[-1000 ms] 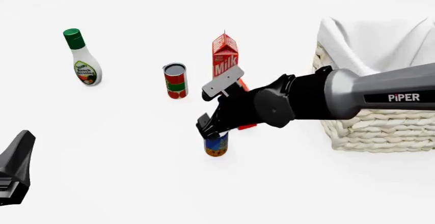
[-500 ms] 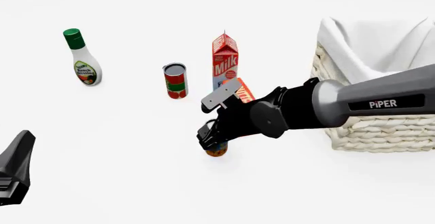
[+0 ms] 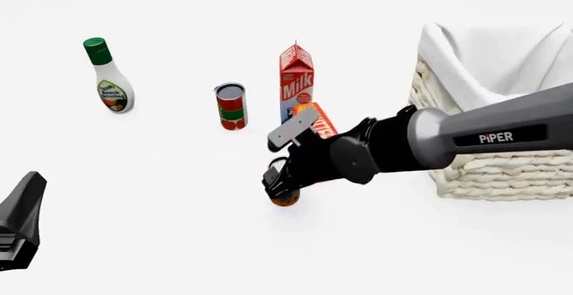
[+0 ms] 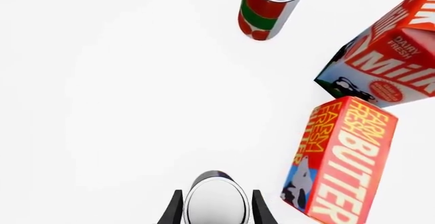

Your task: Pick the alphabet soup and place it in the basket.

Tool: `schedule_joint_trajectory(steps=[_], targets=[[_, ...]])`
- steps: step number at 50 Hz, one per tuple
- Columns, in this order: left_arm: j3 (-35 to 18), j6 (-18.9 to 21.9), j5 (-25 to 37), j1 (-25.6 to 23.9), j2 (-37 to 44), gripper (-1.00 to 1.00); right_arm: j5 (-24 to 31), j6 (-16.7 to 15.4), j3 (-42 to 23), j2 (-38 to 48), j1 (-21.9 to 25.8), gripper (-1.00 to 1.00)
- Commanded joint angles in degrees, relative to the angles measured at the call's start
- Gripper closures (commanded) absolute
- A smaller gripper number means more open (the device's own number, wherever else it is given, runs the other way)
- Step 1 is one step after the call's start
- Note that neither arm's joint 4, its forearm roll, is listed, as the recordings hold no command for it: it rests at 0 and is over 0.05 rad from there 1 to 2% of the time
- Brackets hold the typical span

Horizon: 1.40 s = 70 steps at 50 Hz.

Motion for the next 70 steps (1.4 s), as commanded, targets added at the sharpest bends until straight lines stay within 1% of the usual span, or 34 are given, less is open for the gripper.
schedule_joint_trajectory(steps=[1,3,5,8,10,14,16,17,26,27,28,29,36,40,43,44,46,48,50,55,56,57,64,66,70], targets=[[0.0,0.0,0.0,0.0,0.0,-1.00,-0.5,0.3,0.3,0.9,0.6,-1.00],[0.0,0.0,0.0,0.0,0.0,-1.00,-0.5,0.1,0.3,0.9,0.5,-1.00],[0.0,0.0,0.0,0.0,0.0,-1.00,-1.9,0.3,0.7,1.9,0.3,-1.00],[0.0,0.0,0.0,0.0,0.0,-1.00,-1.1,0.3,0.5,1.5,0.2,-1.00],[0.0,0.0,0.0,0.0,0.0,-1.00,-2.8,0.6,1.3,2.4,0.3,-1.00],[0.0,0.0,0.0,0.0,0.0,-1.00,-2.4,0.9,1.5,2.0,0.5,-1.00],[0.0,0.0,0.0,0.0,0.0,-1.00,-3.4,1.1,2.0,2.3,0.5,-1.00],[0.0,0.0,0.0,0.0,0.0,-1.00,-3.4,1.2,2.2,2.1,0.6,1.00],[0.0,0.0,0.0,0.0,0.0,-1.00,-2.8,1.6,3.7,-0.4,0.8,1.00],[0.0,0.0,0.0,0.0,0.0,-1.00,-2.8,1.5,4.1,-1.0,0.7,1.00],[0.0,0.0,0.0,0.0,0.0,-1.00,-1.7,1.5,3.9,-2.1,0.8,1.00],[0.0,0.0,0.0,0.0,0.0,-1.00,-2.1,1.6,4.5,-2.5,0.9,1.00],[0.0,0.0,0.0,0.0,0.0,-1.00,-0.8,0.8,6.2,-6.7,0.6,1.00],[0.0,0.0,0.0,0.0,0.0,-1.00,3.3,-0.2,6.2,-11.7,0.3,1.00],[0.0,0.0,0.0,0.0,0.0,-1.00,3.3,-0.2,6.2,-11.7,0.3,1.00],[0.0,0.0,0.0,0.0,0.0,-1.00,5.4,-1.4,7.2,-16.5,-0.1,1.00],[0.0,0.0,0.0,0.0,0.0,-1.00,6.1,-1.6,7.3,-17.5,-0.3,1.00],[0.0,0.0,0.0,0.0,0.0,-1.00,7.9,-2.2,7.2,-19.8,-0.6,1.00],[0.0,0.0,0.0,0.0,0.0,-1.00,10.2,-2.8,6.2,-22.3,-1.1,1.00],[0.0,0.0,0.0,0.0,0.0,-1.00,12.9,-3.8,5.4,-26.1,-1.8,1.00],[0.0,0.0,0.0,0.0,0.0,-1.00,14.5,-4.4,4.6,-28.3,-2.5,1.00],[0.0,0.0,0.0,0.0,0.0,-1.00,14.5,-4.4,4.6,-28.3,-2.5,1.00],[0.0,0.0,0.0,0.0,0.0,-1.00,20.4,-4.8,0.5,-34.3,-3.7,1.00],[0.0,0.0,0.0,0.0,0.0,-1.00,20.7,-4.8,0.4,-34.6,-3.8,1.00],[0.0,0.0,0.0,0.0,0.0,-1.00,23.3,-5.0,-1.6,-36.7,-4.4,1.00]])
